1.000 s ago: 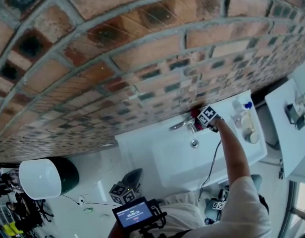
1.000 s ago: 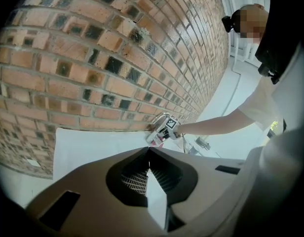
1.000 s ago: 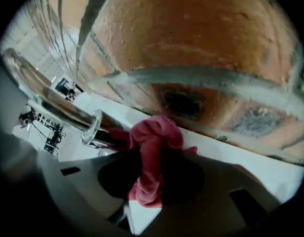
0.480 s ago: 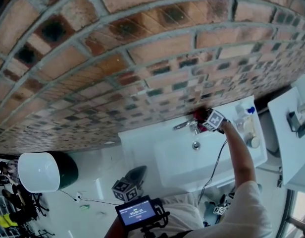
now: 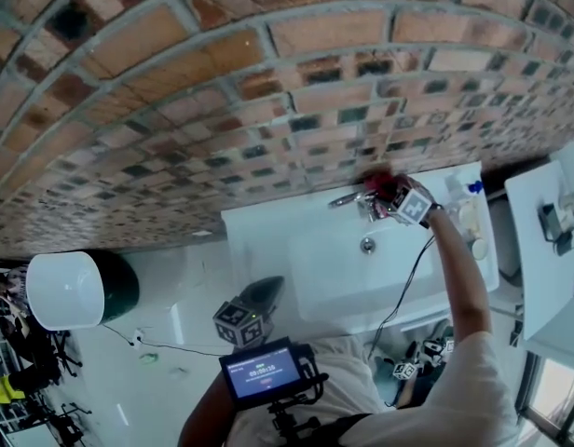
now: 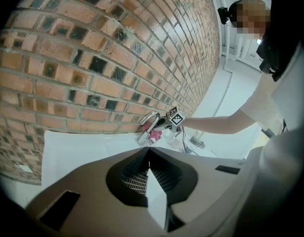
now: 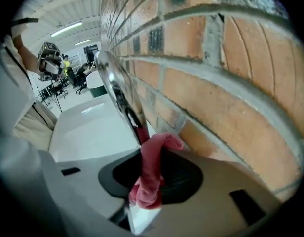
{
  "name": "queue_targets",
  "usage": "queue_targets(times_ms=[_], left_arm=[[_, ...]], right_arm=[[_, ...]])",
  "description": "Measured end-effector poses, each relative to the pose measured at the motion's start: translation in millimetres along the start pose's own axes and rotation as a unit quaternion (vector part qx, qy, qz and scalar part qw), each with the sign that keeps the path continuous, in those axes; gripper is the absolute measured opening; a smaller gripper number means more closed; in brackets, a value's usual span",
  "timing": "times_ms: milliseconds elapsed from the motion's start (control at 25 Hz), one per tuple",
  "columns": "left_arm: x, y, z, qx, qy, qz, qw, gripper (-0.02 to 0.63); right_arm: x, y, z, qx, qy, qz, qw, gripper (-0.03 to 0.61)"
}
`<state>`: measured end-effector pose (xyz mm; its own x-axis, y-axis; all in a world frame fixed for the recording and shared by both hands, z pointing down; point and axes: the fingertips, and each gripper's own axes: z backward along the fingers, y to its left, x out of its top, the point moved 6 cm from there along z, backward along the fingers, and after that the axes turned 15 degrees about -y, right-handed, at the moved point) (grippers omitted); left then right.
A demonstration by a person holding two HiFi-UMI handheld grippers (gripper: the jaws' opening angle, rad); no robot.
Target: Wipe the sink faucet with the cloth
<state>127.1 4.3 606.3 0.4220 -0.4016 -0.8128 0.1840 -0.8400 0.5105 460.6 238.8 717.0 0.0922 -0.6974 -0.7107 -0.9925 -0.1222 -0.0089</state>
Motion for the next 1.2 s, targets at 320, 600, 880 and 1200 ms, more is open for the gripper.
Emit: queue_targets(times_ms=[320, 600, 880, 1200], left_arm=[[1.5, -6.1, 8.6, -0.013, -0.008, -0.005, 0.9999, -0.014], [-2.4, -6.3, 19.8, -0.017, -0.015, -0.001, 0.9997, -0.014], [-3.3, -5.6, 26.5, -0.024, -0.017, -0.001, 0.9996, -0.015], [-3.8, -9.1, 31.0, -0.032, -0.022, 0.009, 0.9992, -0.014]], right_arm=[[26.1, 7.3, 38.1, -0.032, -0.067, -0.006, 0.997, 0.118], [54.5, 17.9, 63.3, -0.059, -0.12, -0.01, 0.991, 0.118], [106.7, 43.2, 72.4, -0.044, -0.191, -0.047, 0.979, 0.118], [139.5, 77.0, 48.6, -0.04, -0.175, -0.038, 0.983, 0.118]])
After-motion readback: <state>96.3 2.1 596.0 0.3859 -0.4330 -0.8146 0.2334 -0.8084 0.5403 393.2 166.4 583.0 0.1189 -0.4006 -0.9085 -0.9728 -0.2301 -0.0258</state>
